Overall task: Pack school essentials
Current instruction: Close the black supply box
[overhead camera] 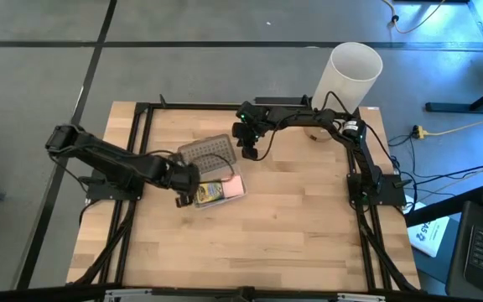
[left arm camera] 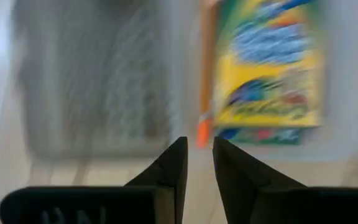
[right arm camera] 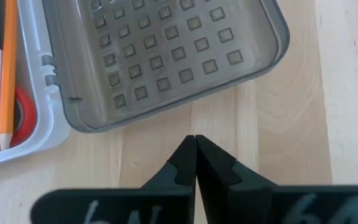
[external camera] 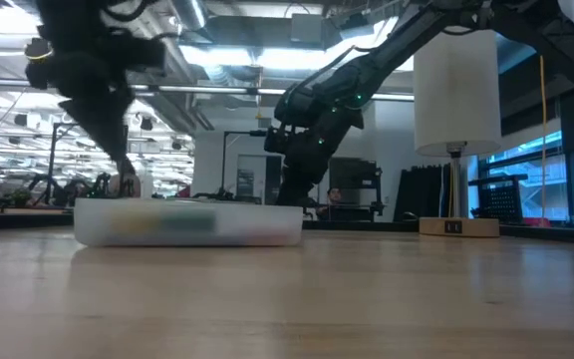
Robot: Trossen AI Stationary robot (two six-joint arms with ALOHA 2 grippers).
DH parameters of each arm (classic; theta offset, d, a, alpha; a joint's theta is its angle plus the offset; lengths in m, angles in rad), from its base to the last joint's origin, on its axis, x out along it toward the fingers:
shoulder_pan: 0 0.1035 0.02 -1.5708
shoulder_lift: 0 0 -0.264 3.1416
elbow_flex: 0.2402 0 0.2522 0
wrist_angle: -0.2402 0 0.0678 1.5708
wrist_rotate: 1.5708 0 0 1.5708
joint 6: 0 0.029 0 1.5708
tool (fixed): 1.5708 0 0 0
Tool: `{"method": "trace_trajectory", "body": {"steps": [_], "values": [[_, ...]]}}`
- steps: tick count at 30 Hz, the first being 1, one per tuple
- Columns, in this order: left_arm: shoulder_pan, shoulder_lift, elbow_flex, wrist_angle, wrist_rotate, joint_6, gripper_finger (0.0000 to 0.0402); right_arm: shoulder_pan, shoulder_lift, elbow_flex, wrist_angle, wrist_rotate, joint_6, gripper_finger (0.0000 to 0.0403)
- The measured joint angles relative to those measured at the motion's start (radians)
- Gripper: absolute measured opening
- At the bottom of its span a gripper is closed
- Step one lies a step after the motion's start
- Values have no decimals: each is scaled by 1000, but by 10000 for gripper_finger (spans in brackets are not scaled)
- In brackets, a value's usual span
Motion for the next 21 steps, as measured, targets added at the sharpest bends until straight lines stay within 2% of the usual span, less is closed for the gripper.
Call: {"method": "trace_trajectory", "body": {"steps": [4, 9, 15, 21], "values": [[22, -43, -55, -95, -24, -293, 71, 0, 0, 0, 0, 0, 1, 13], [76, -53, -162, -83, -17, -475, 71, -3, 0, 0, 0, 0, 2, 13], [166, -51, -248, -29, -31, -506, 71, -21, 0, 0, 4, 0, -1, 13], [253, -51, -281, 105, -62, -402, 71, -29, 0, 0, -27, 3, -4, 13]]}}
